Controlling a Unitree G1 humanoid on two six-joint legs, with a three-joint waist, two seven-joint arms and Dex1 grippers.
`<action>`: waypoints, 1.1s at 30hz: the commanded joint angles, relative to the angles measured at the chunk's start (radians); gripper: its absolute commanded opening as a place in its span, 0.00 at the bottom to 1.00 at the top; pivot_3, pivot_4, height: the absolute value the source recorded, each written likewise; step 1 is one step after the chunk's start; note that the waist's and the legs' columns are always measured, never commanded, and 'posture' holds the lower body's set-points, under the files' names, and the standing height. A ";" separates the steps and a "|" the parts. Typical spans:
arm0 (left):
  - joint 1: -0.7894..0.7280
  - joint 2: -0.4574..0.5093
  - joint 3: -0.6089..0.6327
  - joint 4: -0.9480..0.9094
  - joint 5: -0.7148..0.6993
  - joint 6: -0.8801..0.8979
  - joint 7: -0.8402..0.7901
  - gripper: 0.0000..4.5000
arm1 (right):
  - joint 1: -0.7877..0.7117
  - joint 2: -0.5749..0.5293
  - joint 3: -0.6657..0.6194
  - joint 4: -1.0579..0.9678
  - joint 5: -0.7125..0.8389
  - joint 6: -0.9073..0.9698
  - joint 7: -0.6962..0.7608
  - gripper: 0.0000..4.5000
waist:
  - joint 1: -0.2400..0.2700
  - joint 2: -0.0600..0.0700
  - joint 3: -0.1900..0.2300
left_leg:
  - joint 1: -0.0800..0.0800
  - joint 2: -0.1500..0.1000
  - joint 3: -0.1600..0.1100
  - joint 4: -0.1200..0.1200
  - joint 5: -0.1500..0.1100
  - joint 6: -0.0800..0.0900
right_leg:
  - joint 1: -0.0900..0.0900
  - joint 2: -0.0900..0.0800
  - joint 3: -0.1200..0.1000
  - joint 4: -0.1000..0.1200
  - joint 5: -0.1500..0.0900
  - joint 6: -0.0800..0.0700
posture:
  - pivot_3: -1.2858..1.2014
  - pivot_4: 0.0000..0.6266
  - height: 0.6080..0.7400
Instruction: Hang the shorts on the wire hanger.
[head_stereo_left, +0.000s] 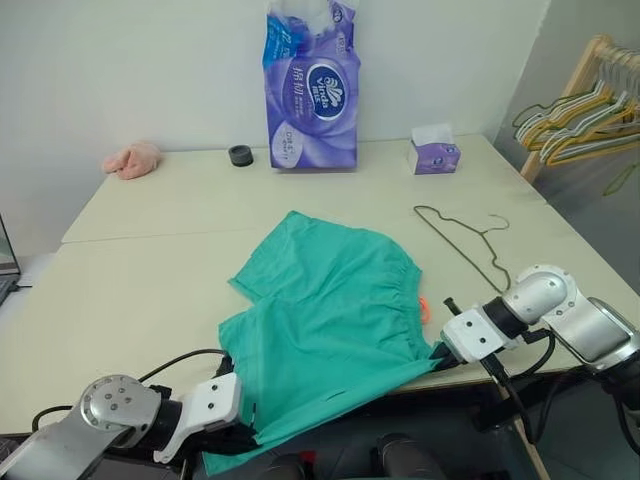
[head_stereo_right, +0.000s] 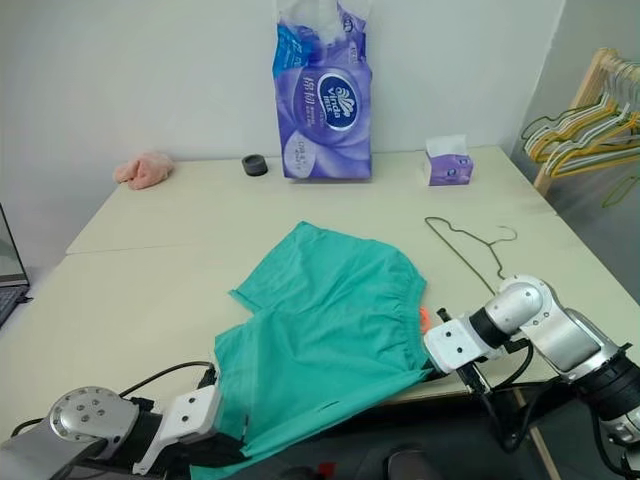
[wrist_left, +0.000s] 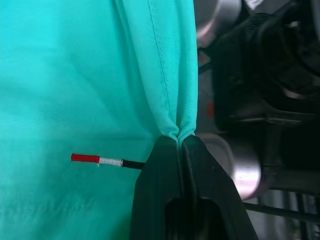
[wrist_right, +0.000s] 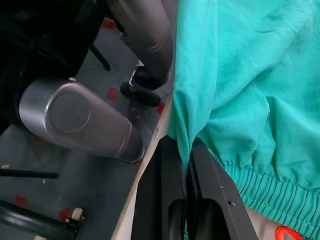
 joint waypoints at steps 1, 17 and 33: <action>0.002 0.005 0.019 0.007 0.006 0.027 0.015 0.00 | -0.013 -0.007 -0.003 -0.036 0.014 0.071 0.051 0.01 | 0.001 0.000 0.000 | 0.000 0.000 0.000 0.000 0.000 0.000 | 0.000 0.000 0.000 0.000 0.000 0.000 | 0.45 0.04 1.00; -0.042 -0.079 0.147 -0.036 -0.171 0.163 0.059 0.97 | -0.108 0.065 -0.213 -0.150 0.485 0.602 -0.049 1.00 | 0.002 0.000 0.000 | 0.000 0.001 -0.001 0.000 0.000 0.000 | 0.000 0.000 -0.001 0.000 0.001 0.000 | 0.45 0.04 1.00; -0.490 -0.345 0.139 0.024 -0.249 0.262 0.321 0.99 | -0.229 0.272 -0.533 0.636 0.129 0.407 -0.897 1.00 | 0.027 -0.004 -0.004 | -0.004 -0.002 0.000 0.001 0.000 -0.001 | -0.001 0.000 0.002 0.000 0.006 -0.004 | 0.45 0.03 1.00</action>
